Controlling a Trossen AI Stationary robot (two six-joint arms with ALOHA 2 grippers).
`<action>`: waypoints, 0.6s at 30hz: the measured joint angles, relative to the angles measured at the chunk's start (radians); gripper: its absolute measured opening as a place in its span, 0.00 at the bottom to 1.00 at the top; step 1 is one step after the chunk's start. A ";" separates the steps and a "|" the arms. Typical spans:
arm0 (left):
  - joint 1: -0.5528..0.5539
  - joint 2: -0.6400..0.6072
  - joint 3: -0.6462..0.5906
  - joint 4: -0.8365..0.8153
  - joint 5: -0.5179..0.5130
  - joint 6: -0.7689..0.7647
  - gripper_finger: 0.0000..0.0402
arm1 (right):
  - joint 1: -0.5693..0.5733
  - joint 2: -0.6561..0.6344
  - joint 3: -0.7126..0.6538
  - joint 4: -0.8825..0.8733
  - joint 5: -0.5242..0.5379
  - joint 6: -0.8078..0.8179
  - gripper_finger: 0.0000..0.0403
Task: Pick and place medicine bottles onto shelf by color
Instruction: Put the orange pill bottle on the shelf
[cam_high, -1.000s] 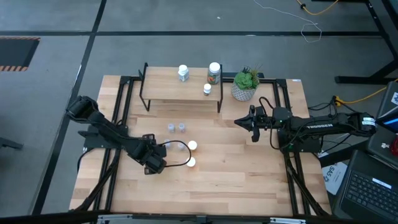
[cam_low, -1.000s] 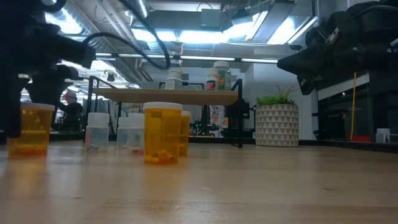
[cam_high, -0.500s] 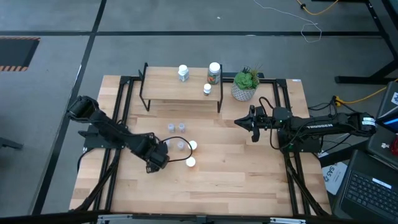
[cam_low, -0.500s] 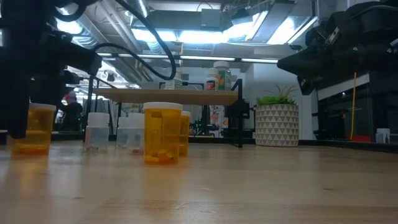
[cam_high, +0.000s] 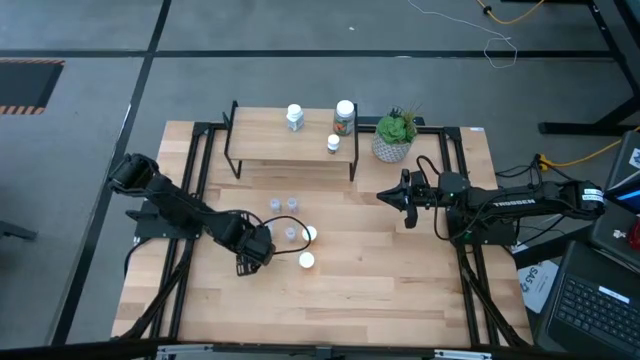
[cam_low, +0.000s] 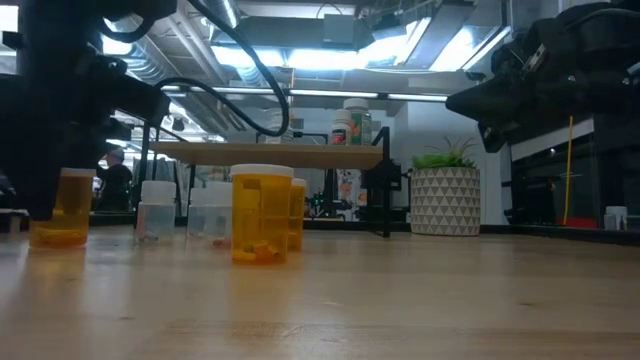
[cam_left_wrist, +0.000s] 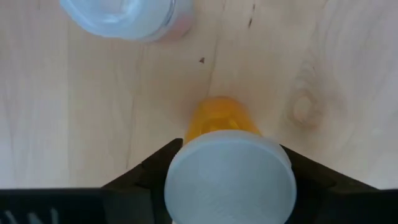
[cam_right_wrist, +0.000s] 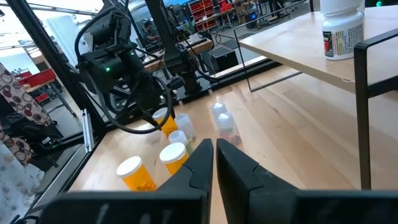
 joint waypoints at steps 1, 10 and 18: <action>0.000 0.000 0.000 0.000 0.004 0.003 0.48 | 0.000 0.000 0.000 -0.001 0.000 0.000 0.06; 0.028 -0.073 0.095 -0.119 0.031 0.071 0.47 | 0.000 0.000 0.000 -0.003 0.000 0.003 0.06; 0.173 -0.145 0.342 -0.430 -0.090 0.279 0.47 | 0.000 0.000 0.000 -0.003 0.000 0.108 0.06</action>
